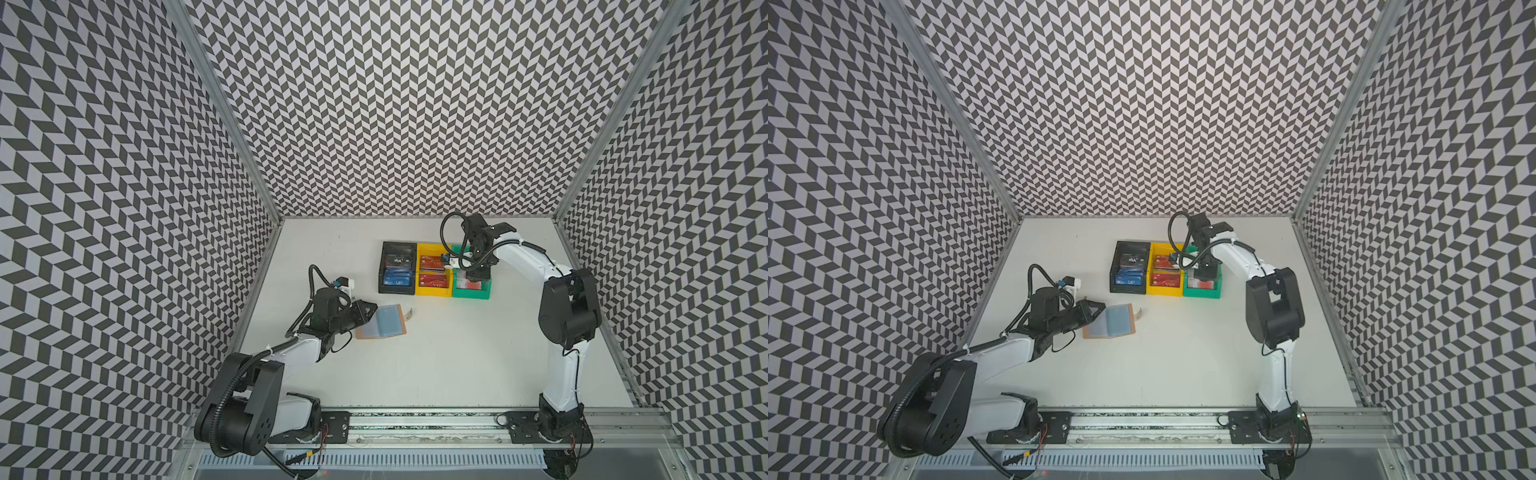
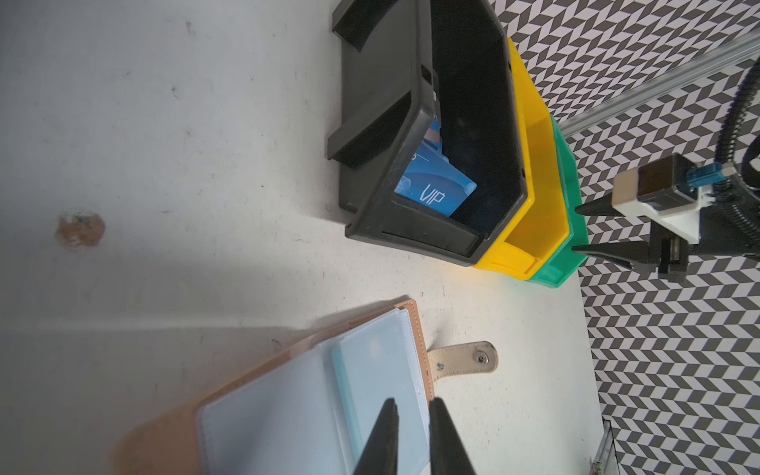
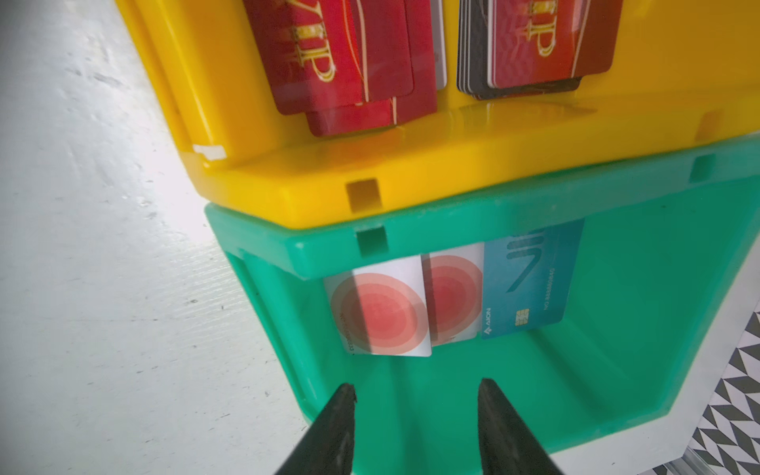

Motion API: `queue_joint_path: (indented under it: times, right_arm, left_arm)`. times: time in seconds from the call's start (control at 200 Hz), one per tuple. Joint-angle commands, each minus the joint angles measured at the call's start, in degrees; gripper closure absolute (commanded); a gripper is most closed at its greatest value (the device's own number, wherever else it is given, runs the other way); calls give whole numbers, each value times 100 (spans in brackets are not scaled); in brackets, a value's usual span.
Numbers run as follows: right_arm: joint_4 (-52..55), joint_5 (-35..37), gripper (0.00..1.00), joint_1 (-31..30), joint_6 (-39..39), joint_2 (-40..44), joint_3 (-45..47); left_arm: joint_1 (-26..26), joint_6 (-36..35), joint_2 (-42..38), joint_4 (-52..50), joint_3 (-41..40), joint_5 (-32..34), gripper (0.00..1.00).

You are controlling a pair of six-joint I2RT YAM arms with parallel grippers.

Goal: Take the credit cards out of the card holder
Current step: Place the credit card in the storage box, then flip over the card slot on the card holder.

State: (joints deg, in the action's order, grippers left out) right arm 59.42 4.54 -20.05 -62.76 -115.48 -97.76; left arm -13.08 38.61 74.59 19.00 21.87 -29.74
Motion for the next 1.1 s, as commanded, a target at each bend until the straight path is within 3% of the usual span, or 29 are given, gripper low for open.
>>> queue_joint_path:
  times: [0.0,0.235,0.456,0.681,0.816,1.021,1.091]
  right_arm:
    - [52,-146,50,23,-52,131,-16]
    - [85,-187,50,28,10,-10,-136]
    - [-128,-1460,60,-65,375,568,-152]
    - [-1296,-2047,67,-723,1390,1640,1007]
    - [-2474,-1821,87,-1475,2316,2201,1931]
    - [-3629,-1746,100,-2363,2811,2701,3116]
    - [-4015,-1848,100,-2424,3441,2713,3360]
  left_arm:
    - [42,-64,-63,-51,-24,73,82]
    - [50,-81,55,-18,-7,71,83]
    - [47,-30,36,-145,-17,70,87]
    - [42,-29,-124,-418,-145,222,90]
    - [36,-20,-177,-450,-332,273,91]
    - [29,-19,-354,-589,-592,518,91]
    - [34,-44,-471,-684,-641,576,91]
